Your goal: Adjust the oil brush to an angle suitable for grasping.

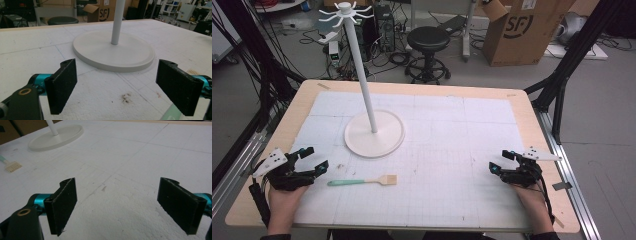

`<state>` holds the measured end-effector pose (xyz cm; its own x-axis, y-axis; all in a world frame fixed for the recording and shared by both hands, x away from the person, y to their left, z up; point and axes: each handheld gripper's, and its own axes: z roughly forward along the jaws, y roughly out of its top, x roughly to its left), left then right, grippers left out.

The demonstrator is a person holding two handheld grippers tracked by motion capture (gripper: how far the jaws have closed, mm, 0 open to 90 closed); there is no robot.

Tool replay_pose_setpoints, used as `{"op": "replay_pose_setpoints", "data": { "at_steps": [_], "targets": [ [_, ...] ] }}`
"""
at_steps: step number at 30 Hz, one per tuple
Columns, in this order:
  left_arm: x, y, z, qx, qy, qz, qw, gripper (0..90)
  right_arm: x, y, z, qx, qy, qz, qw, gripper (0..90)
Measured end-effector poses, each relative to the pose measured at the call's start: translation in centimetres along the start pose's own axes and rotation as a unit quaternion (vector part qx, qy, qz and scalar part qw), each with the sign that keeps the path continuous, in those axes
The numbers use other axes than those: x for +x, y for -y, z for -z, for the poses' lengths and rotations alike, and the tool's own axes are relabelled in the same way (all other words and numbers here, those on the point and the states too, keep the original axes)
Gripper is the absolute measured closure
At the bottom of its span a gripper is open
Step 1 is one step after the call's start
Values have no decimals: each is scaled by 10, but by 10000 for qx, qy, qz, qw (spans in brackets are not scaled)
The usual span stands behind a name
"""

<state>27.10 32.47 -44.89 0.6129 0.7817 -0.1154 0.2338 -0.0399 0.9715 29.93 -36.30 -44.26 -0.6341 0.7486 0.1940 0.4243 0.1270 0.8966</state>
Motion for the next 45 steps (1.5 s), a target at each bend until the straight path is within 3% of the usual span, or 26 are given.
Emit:
{"op": "replay_pose_setpoints", "data": {
  "at_steps": [11, 20, 45],
  "targets": [
    [1, -3, 6, -35, 4, 81, 10000, 161, 0, -1, 1, -106, 12, 77, 9999, 159],
    [-6, -9, 2, -3, 407, -7, 9992, 156, 0, -3, 2, -152, 19, 104, 9998, 160],
    [-16, -10, -6, 283, 977, -298, 9944, 210, 1, -4, 2, -126, 13, 126, 9998, 161]
  ]
}}
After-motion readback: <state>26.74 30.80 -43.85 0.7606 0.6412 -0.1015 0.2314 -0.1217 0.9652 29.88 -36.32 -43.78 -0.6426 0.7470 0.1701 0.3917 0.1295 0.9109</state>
